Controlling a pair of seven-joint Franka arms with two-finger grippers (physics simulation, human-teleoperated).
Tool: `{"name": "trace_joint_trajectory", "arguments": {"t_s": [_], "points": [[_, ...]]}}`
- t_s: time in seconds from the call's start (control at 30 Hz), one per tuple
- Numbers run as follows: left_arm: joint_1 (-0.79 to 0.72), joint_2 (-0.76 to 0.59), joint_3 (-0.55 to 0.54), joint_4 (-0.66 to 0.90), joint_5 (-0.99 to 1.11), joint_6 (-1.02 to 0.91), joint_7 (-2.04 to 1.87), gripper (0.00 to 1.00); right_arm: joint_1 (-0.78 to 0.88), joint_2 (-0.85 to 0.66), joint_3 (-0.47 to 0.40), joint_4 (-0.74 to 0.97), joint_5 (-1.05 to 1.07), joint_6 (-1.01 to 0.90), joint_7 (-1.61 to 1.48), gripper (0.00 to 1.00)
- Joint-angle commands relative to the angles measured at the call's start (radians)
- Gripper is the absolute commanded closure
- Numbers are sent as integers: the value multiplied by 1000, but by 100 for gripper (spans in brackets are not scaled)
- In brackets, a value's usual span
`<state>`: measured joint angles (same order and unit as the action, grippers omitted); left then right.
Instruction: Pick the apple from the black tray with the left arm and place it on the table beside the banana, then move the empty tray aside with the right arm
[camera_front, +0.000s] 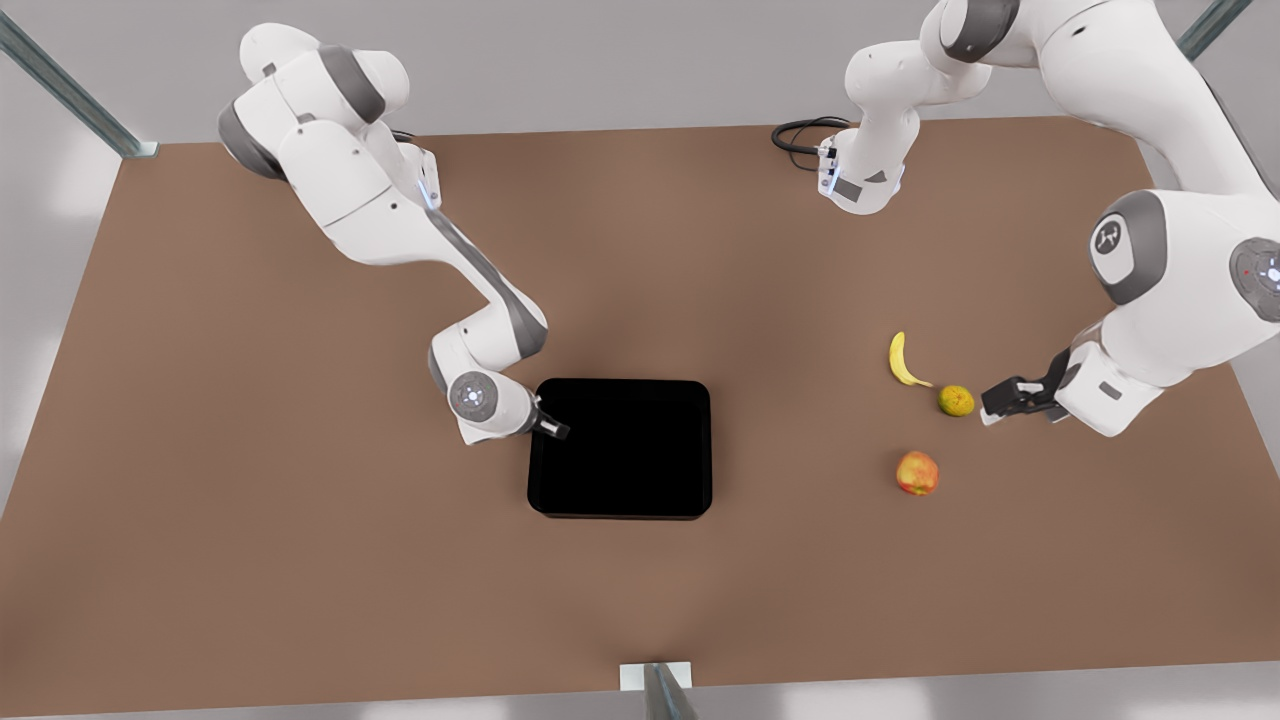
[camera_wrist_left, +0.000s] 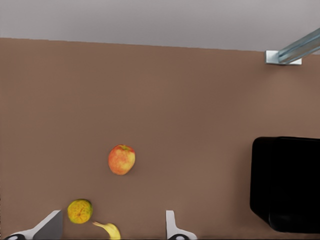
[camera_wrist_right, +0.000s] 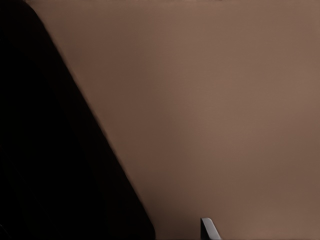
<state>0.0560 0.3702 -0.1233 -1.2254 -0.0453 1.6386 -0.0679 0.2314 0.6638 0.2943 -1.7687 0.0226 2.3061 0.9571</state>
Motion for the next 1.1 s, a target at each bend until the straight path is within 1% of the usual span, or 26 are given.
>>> {"name": "trace_joint_trajectory", "arguments": {"t_s": [0.0,0.03,0.1,0.13,0.17,0.27,0.37,0.5,0.63,0.67,0.77,0.9,1.0,1.07], "points": [[1,0,1,0,1,-33,100,0,0,2,0,2,-15,53,195,4],[-4,0,-1,0,7,-33,85,0,0,0,0,2,-17,53,195,11],[-5,0,-1,0,9,-33,73,0,0,0,0,2,-17,50,184,46],[-5,0,-1,0,9,-33,71,0,0,0,0,2,-18,50,183,58],[-5,0,-1,0,10,-33,69,0,0,-1,0,2,-18,50,178,60],[-5,0,-1,0,10,-33,66,0,0,-3,0,3,-18,47,169,63],[-5,1,-1,0,12,-33,66,0,0,-12,2,5,-18,42,167,70],[-13,1,-3,0,10,-33,66,0,0,-49,5,5,-17,18,166,76],[-13,6,-3,-2,12,-33,66,0,-1,-107,5,18,-17,-94,146,83],[-15,7,-3,-2,30,-33,66,0,-1,-122,5,18,-17,-106,144,83],[-16,9,-3,-2,32,-33,66,0,-7,-214,-7,18,-13,-252,23,85],[-18,9,-3,0,33,-33,66,0,-9,-282,-116,18,-12,-335,-236,85],[-18,9,-3,-2,33,-33,66,0,-7,-296,-247,20,-6,-349,-518,85],[-18,9,-3,-2,33,-33,66,0,-7,-296,-308,32,-4,-350,-670,85]]}}
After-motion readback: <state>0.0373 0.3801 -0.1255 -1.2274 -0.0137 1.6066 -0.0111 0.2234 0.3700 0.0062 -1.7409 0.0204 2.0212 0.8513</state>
